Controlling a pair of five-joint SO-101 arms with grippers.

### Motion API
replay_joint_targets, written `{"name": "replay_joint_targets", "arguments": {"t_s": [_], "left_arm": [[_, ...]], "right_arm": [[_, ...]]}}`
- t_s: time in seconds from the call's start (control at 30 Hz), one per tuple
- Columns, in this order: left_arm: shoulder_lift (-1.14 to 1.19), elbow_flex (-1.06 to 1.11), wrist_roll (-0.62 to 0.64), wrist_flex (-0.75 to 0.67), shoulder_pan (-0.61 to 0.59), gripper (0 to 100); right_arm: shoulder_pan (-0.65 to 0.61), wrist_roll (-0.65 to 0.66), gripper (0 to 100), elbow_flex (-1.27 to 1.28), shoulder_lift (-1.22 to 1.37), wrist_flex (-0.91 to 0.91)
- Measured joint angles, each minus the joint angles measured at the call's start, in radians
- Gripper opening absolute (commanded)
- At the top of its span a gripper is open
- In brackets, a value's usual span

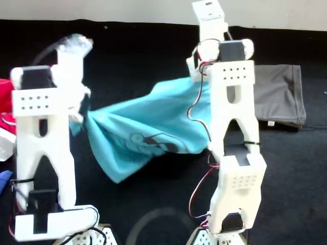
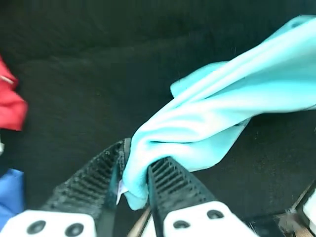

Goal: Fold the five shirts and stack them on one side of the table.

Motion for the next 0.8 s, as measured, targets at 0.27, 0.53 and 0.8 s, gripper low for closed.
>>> {"name": "replay_joint_targets", "arguments": {"t_s": [0.27, 0.53, 0.8], "left_arm": [[0.015, 0.129, 0.000, 0.018, 0.012, 1], [0.015, 0.629, 0.000, -0.235, 0.121, 1], [0.015, 0.822, 0.000, -0.414, 0.232, 1]], "right_arm": [[0.021, 0.000, 0.5, 0.071, -0.023, 0.057], [0.025, 0.000, 0.5, 0.529, -0.103, -0.009], [0.037, 0.000, 0.5, 1.217, -0.525, -0.350]]}}
